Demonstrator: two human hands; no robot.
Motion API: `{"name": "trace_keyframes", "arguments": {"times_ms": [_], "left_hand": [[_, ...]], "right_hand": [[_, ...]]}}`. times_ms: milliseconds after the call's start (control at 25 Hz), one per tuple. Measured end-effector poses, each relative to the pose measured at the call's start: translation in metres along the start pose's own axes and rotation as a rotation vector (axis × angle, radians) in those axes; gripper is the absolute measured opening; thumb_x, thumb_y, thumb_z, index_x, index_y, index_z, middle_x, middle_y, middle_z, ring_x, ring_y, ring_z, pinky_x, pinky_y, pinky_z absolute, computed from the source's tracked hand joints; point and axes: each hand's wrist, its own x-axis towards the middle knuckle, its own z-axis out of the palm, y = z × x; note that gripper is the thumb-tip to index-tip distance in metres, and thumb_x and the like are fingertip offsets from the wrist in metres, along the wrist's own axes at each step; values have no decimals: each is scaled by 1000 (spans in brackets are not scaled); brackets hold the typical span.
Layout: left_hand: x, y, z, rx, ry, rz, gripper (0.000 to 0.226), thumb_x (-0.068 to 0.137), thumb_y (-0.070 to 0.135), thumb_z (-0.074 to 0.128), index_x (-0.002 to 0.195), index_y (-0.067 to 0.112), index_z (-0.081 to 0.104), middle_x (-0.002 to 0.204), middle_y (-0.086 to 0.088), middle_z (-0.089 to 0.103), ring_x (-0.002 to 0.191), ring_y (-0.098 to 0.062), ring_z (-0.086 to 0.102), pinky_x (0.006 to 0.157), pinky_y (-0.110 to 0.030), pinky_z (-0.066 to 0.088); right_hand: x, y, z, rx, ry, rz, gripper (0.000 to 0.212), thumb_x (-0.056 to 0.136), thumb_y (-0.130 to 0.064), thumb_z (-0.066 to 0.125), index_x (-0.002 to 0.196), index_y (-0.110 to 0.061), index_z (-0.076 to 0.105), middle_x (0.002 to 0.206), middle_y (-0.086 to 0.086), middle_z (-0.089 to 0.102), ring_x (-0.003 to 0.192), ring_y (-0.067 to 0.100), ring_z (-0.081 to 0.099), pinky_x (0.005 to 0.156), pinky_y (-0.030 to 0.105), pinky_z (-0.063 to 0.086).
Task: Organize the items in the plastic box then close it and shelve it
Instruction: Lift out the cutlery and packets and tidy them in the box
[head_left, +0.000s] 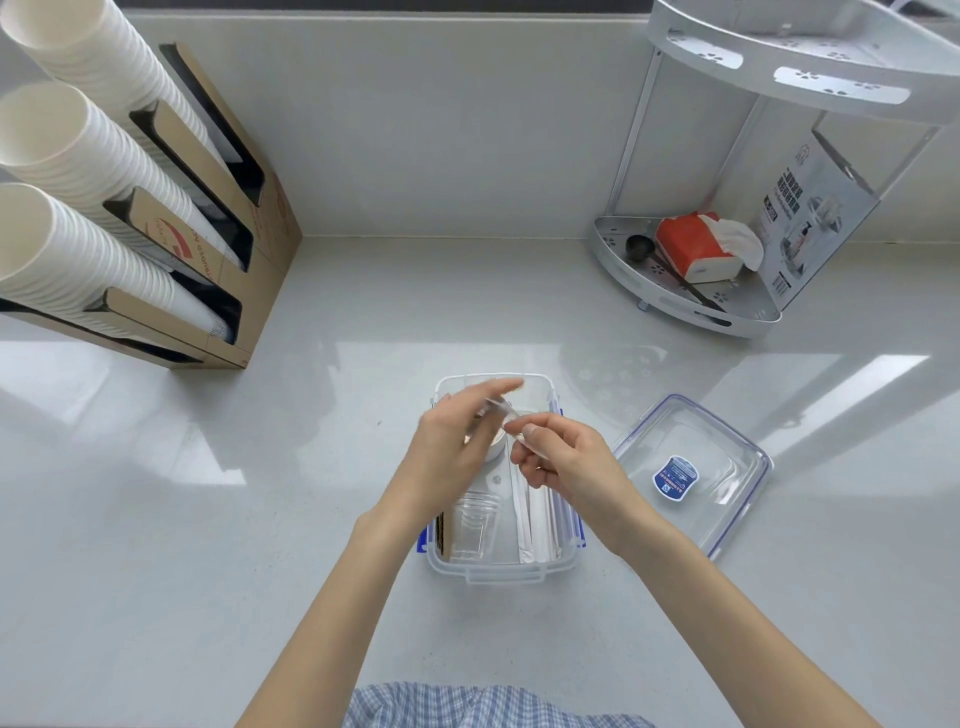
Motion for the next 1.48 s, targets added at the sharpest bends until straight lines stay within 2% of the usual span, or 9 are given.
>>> {"name": "trace_keyframes", "arguments": {"times_ms": [120,320,480,760,920,1120,1200,1320,1480], "left_hand": [[0,-4,11,97,-120,-14,23,93,15,37,104,22,55,84,23,54,82,17,47,100,-32,26],[5,4,13,-195,-96,-188,26,94,33,29,73,27,42,54,7,44,44,-3,43,49,-17,38],[4,11,18,-533,-181,-315,26,96,25,25,80,17,43,52,10,37,39,-3,31,45,-20,36],[3,11,14,-812,-382,-559,32,94,30,20,70,15,35,43,6,32,34,-7,25,39,-18,25],[2,5,17,-802,-352,-611,16,95,29,29,100,15,35,57,2,47,39,-8,39,41,-20,35],[4,-15,9,-254,-224,-488,25,91,33,41,112,20,47,110,1,59,92,-10,58,81,-20,42],[1,-26,5,77,-187,-325,23,89,27,45,108,18,54,107,2,61,87,-8,56,77,-13,38],[-10,-41,12,518,-292,-177,23,87,28,46,106,20,56,110,4,62,103,-15,50,88,-28,21],[-19,-50,12,605,-337,-128,20,86,33,47,99,27,61,101,10,65,108,-14,44,87,-29,6]], "right_hand": [[0,-8,-1,164,-8,50,31,94,-23,41,73,-14,62,58,0,61,48,6,55,49,15,46],[6,-13,-1,162,2,-40,34,94,-24,41,73,-13,65,54,-6,65,53,6,59,52,14,51],[9,-14,-4,-148,43,-163,28,90,-13,50,69,-22,65,52,-14,62,51,-3,55,51,9,46],[17,-10,-12,-168,-72,-70,15,88,-17,55,84,-24,67,76,-11,65,62,-6,59,54,9,44],[20,-7,-16,-179,-75,-25,17,89,-12,52,77,-17,64,76,-2,64,68,2,61,65,14,50],[26,-12,-27,-210,69,-30,20,88,-7,52,71,-13,60,71,3,60,61,6,62,67,14,56],[29,-9,-29,-416,138,-5,14,86,-10,54,74,-9,62,74,6,61,68,14,63,77,27,58],[32,2,-22,-780,133,61,15,84,-14,53,82,-2,61,85,15,67,80,28,67,85,42,54],[32,19,-7,-1000,52,99,14,84,-15,47,92,-6,53,99,19,65,93,34,60,80,39,48]]}}
